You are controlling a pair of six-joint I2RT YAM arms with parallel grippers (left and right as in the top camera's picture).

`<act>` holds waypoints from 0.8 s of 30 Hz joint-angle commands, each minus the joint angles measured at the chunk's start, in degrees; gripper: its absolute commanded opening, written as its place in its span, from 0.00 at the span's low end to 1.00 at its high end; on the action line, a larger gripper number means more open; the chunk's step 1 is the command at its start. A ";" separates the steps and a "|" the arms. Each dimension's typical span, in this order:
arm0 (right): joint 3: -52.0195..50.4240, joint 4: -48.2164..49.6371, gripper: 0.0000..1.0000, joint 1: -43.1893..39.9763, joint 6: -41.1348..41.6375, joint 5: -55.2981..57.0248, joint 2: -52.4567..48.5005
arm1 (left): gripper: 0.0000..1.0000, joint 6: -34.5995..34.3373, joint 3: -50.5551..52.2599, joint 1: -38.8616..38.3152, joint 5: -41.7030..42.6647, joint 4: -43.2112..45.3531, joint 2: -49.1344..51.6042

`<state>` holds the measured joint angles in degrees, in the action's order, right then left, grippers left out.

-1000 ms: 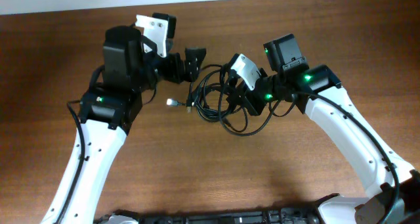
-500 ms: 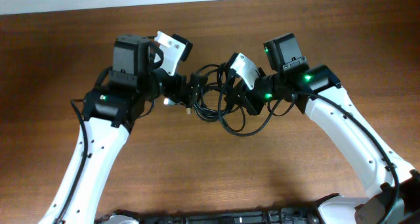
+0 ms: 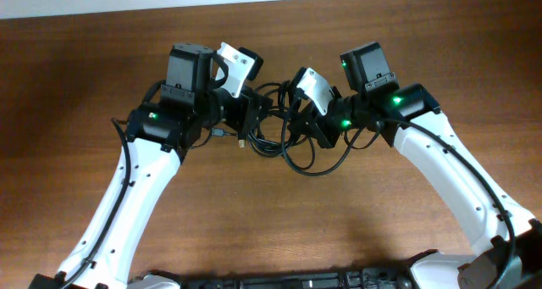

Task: Untangle cables

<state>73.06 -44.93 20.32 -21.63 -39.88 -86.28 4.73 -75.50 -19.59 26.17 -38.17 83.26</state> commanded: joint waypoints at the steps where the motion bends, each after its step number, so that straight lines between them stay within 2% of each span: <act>1: 0.46 0.39 0.04 0.31 -0.44 -2.16 0.39 | 0.41 -0.15 -0.59 -0.24 0.59 0.09 0.44; 2: 0.46 0.39 0.04 0.31 -0.44 -2.16 0.39 | 0.25 -0.15 -0.59 -0.24 0.61 0.09 0.44; 3: 0.46 0.39 0.04 0.31 -0.44 -2.16 0.42 | 0.19 -0.15 -0.55 -0.24 0.61 0.09 0.42; 10: 0.46 0.94 0.04 0.31 -0.44 -3.48 0.39 | 0.18 -0.17 -0.50 -0.28 0.66 -0.02 2.01; 15: 0.46 1.05 0.04 0.31 -0.44 -3.45 0.39 | 0.00 -0.17 -0.50 -0.28 1.09 0.13 2.73; 17: 0.46 1.05 0.04 0.31 -0.44 -3.45 0.42 | 0.00 -0.50 -0.50 -0.28 1.55 0.17 2.78; 18: 0.46 1.05 0.04 0.31 -0.44 -3.43 0.39 | 0.00 -1.51 -0.50 -0.28 1.57 0.39 2.78; 19: 0.46 0.98 0.04 0.31 -0.44 -3.43 0.42 | 0.00 -6.34 -0.52 -0.09 3.98 2.38 2.75; 22: 0.46 0.83 0.04 0.28 -0.44 -3.39 0.39 | 0.00 -15.67 -0.52 1.05 15.30 11.41 2.75; 24: 0.46 0.79 0.04 0.31 -0.44 -3.17 0.39 | 0.00 -20.92 -0.52 1.29 17.14 16.44 2.75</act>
<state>73.08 -44.07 20.29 -21.61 -40.47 -86.32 -7.53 -75.33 -18.90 36.86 -25.56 85.80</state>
